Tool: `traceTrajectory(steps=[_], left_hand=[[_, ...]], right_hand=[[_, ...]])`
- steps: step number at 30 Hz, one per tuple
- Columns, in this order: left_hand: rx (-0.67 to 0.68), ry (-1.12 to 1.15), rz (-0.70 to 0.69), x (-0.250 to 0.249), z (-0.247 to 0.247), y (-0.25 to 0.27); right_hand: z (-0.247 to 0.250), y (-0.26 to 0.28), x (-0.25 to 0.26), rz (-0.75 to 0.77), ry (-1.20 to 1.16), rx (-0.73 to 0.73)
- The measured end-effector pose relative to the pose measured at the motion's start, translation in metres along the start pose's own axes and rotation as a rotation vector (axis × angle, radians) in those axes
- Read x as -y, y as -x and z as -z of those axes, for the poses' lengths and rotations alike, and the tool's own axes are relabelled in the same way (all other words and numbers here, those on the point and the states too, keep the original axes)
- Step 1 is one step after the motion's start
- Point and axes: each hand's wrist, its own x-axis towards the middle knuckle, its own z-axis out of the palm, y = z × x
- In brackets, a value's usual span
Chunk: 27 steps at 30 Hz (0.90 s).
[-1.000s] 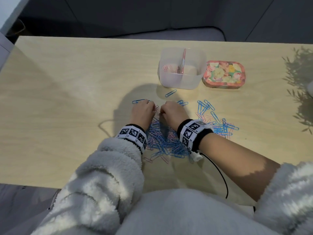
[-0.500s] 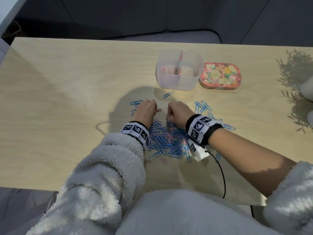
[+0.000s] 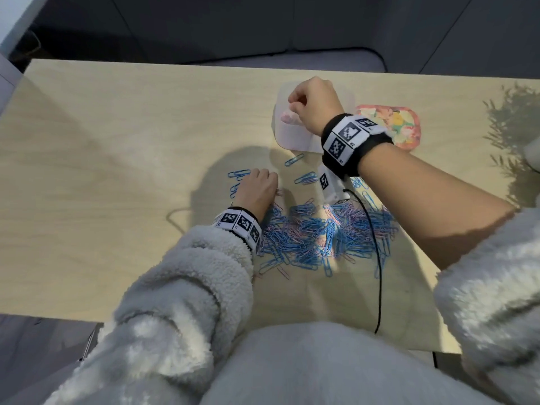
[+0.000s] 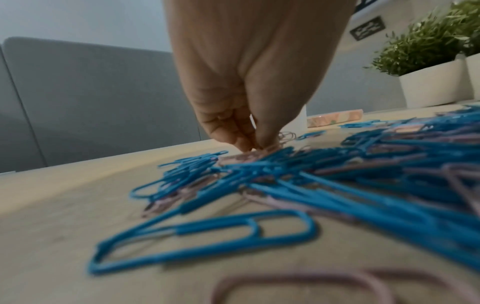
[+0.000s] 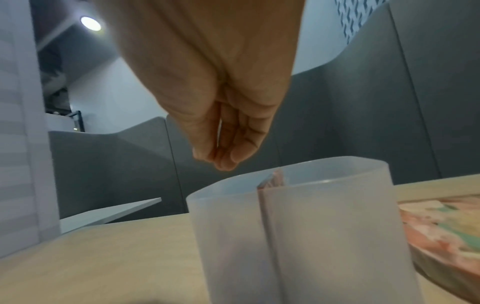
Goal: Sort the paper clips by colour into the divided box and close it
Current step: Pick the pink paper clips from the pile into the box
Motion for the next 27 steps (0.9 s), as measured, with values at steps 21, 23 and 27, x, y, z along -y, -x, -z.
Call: traceTrajectory(steps=[21, 23, 27], left_hand=[[-0.126, 0.385, 0.175, -0.003, 0.113, -0.093], [-0.118, 0.329, 0.146, -0.003, 0.106, -0.091], [-0.45, 0.33, 0.041, 0.003, 0.088, -0.062]], right_hand=[[-0.034, 0.1, -0.096, -0.181, 0.091, 0.079], [-0.032, 0.099, -0.1, -0.172, 0.115, 0.034], [-0.035, 0.102, -0.1, -0.011, 0.149, 0.161]])
